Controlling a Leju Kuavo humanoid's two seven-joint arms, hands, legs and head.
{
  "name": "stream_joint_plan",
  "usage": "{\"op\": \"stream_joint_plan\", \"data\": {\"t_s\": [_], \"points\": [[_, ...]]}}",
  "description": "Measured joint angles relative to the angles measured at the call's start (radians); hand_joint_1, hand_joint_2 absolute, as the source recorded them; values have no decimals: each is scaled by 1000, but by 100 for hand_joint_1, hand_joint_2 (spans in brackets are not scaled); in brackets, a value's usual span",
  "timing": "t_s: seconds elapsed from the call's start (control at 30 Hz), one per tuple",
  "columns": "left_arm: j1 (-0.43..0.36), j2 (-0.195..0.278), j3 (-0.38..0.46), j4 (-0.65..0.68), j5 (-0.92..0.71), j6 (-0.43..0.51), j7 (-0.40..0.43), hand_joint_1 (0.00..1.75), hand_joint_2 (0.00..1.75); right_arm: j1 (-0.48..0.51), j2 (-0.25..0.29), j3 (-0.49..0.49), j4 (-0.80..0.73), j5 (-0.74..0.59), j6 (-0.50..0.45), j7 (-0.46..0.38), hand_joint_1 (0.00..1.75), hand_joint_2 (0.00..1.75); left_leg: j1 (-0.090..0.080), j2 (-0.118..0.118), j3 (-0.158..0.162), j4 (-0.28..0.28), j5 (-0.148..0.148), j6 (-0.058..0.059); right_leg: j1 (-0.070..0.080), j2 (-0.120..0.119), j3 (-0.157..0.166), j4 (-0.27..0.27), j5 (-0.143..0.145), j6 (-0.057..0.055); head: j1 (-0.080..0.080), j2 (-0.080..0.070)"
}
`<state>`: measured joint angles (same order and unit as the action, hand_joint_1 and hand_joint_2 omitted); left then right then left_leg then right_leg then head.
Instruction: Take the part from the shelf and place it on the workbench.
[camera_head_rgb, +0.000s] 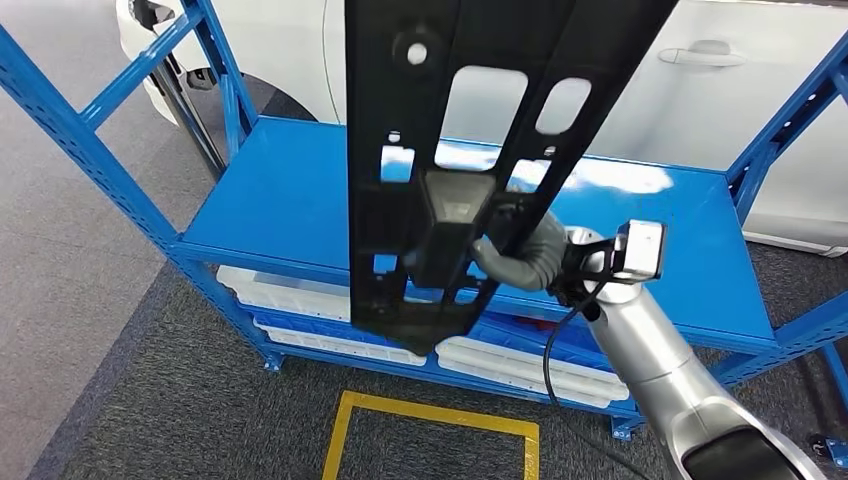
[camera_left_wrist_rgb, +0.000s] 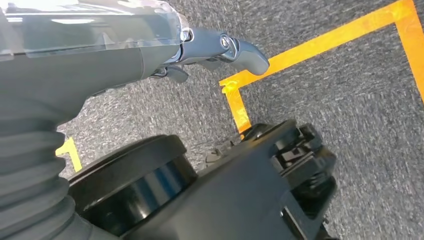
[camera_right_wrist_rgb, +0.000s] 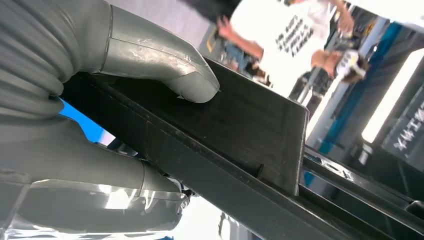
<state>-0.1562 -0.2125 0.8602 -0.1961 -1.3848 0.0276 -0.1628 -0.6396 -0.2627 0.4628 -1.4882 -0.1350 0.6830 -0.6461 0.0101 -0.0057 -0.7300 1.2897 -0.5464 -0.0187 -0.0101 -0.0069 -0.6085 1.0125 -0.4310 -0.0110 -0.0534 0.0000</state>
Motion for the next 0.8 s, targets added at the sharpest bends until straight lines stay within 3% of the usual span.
{"op": "stream_joint_plan", "data": {"t_s": [0.1, 0.17, 0.27, 0.3, 0.33, 0.4, 0.47, 0.5, 0.53, 0.57, 0.63, 0.67, 0.8], "points": [[-1, 0, 0, 0, 1, -4, -8, 0, 175, 66, -4, 23, -34, 35, -3, -27, 175, 175, -1, -1, 92, -187, 87, 11, 2, 4, 1, 5, -4, 6, 0, 0], [-1, 0, 0, 0, 4, -5, -15, 0, 175, 99, -5, 37, -48, 51, -4, -37, 175, 175, -4, -2, 126, -257, 103, 21, 5, 6, -1, 8, -6, 16, 0, 0], [-1, 0, 1, 0, 8, -6, -26, 0, 175, 135, -5, 49, -58, 59, -2, -38, 175, 175, -5, -2, 129, -267, 108, 38, 3, 8, -2, 10, -9, 33, 0, 0], [-1, 0, 1, 0, 9, -7, -29, 0, 175, 141, -5, 52, -60, 60, -2, -38, 175, 175, -4, -2, 131, -272, 111, 43, 1, 8, -8, 25, -22, 39, 0, 0], [-1, -1, 1, 0, 9, -7, -32, 0, 175, 147, -5, 55, -62, 60, -2, -38, 175, 175, -2, -1, 132, -276, 114, 48, 0, 8, -23, 60, -45, 43, 0, 0], [-2, -1, 1, 0, 7, -6, -33, 0, 175, 162, -4, 58, -64, 60, -1, -39, 175, 175, -1, 1, 132, -278, 115, 53, -3, 7, -78, 183, -109, 50, 0, 0], [-1, 0, 2, 0, 4, -3, -33, 0, 175, 185, -3, 59, -64, 60, -1, -39, 175, 175, -2, 0, 132, -276, 115, 54, -5, 7, -121, 280, -139, 55, 0, 0], [-1, 0, 2, 0, 3, -1, -33, 0, 175, 194, -2, 59, -65, 61, -1, -39, 175, 175, -2, 0, 132, -275, 114, 54, -5, 7, -119, 278, -127, 55, 0, 0], [-1, 0, 2, 0, 2, 2, -33, 0, 175, 200, -2, 59, -66, 62, -1, -39, 175, 175, -2, -1, 132, -273, 113, 53, -6, 7, -97, 234, -99, 54, 0, 0], [-1, 0, 2, 0, 1, 5, -33, 0, 175, 204, -2, 59, -69, 64, -1, -39, 175, 175, -2, -1, 133, -271, 112, 51, -6, 7, -62, 163, -64, 51, 0, 0], [-1, 0, 2, 0, 0, 11, -32, 0, 175, 207, -2, 59, -77, 68, -2, -39, 175, 175, -5, -1, 132, -268, 109, 43, -1, 6, -2, 41, -21, 41, 0, 0], [-1, 0, 2, 0, 0, 14, -32, 0, 175, 209, -2, 59, -81, 71, -2, -39, 175, 175, -6, 0, 132, -268, 108, 39, 2, 6, 11, 12, -15, 36, 0, 0], [-2, 0, 2, 0, 2, 16, -31, 0, 175, 222, -9, 58, -93, 75, -2, -39, 175, 175, -7, 0, 130, -258, 98, 18, 0, 6, 16, -2, -12, 14, 0, 0]]}}
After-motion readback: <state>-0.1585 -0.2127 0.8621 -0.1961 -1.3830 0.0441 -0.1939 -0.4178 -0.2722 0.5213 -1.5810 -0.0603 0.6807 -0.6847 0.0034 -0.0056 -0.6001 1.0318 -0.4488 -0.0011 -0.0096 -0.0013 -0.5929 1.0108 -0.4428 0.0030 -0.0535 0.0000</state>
